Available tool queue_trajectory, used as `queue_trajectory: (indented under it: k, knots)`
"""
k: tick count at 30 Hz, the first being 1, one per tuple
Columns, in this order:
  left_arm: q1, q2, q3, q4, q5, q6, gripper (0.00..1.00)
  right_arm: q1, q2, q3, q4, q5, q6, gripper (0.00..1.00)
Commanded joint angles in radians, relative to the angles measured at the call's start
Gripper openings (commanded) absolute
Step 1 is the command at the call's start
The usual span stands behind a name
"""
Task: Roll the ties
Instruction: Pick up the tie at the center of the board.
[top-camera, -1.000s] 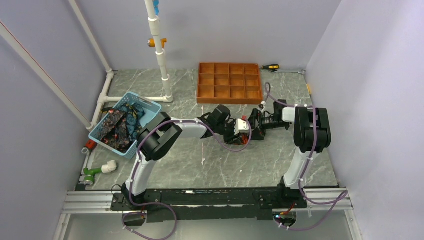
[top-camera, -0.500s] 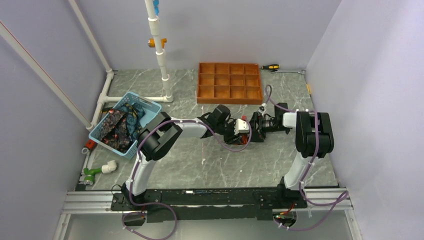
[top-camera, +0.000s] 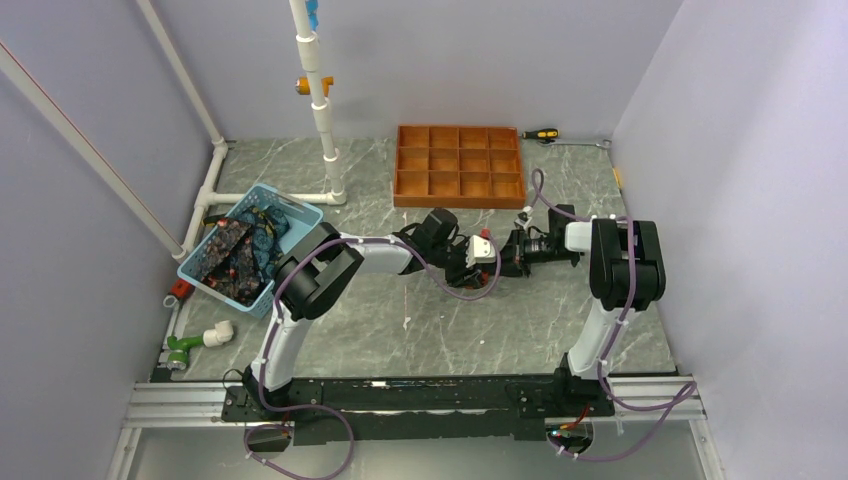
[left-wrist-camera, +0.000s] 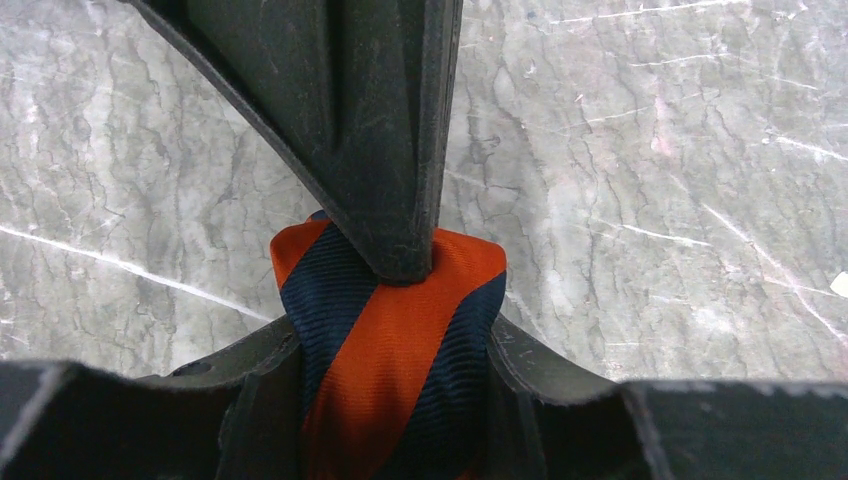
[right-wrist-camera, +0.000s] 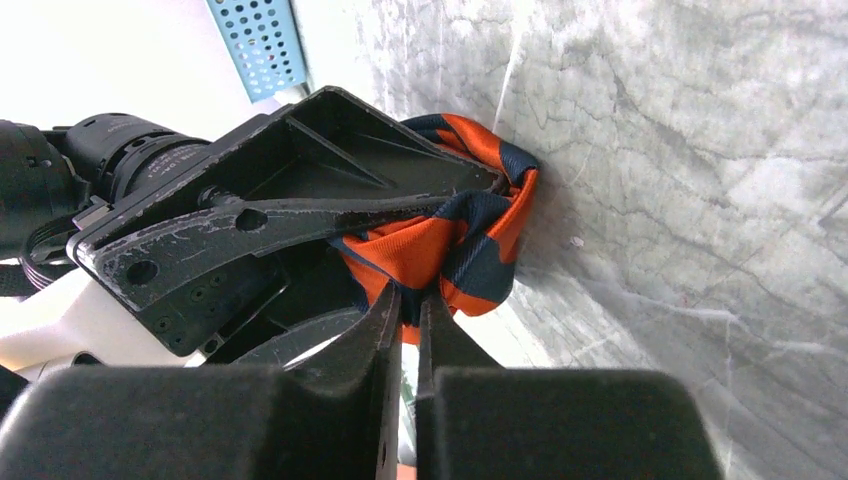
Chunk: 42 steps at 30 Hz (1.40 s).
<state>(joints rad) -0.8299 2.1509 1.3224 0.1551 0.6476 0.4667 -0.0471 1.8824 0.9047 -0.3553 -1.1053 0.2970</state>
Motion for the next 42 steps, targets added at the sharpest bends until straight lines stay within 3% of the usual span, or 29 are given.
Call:
queue_trajectory:
  k: [1,3,4,11,13,21,26,35,42]
  knots:
    - [-0.002,0.079,-0.035,-0.177,-0.023,0.026,0.13,0.023,0.061,0.035,-0.005,0.134,-0.051,0.27]
    - [-0.002,0.09,-0.025,-0.2,-0.018,0.033,0.08,0.024,0.05,0.018,0.02,0.175,-0.034,0.71]
    - [-0.002,0.092,-0.029,-0.203,-0.015,0.036,0.06,0.024,0.045,0.009,0.035,0.193,-0.029,0.79]
    - [0.003,0.087,-0.046,-0.205,-0.01,0.045,0.04,0.026,0.105,-0.003,0.116,0.194,0.024,0.85]
    - [0.004,0.089,-0.043,-0.206,-0.005,0.046,0.04,0.026,0.115,-0.005,0.145,0.191,0.043,0.99]
    - [0.006,0.096,-0.033,-0.219,0.005,0.051,0.04,0.011,-0.022,-0.01,0.241,0.307,0.064,1.0]
    - [0.009,0.096,-0.04,-0.226,0.007,0.061,0.04,0.01,0.004,0.055,0.241,0.349,0.065,1.0]
    - [0.02,0.101,-0.032,-0.225,0.01,0.061,0.04,0.034,0.034,0.026,0.324,0.356,0.122,1.0]
    - [0.023,0.102,-0.035,-0.234,0.015,0.069,0.04,0.028,0.062,0.012,0.485,0.222,0.281,0.98]
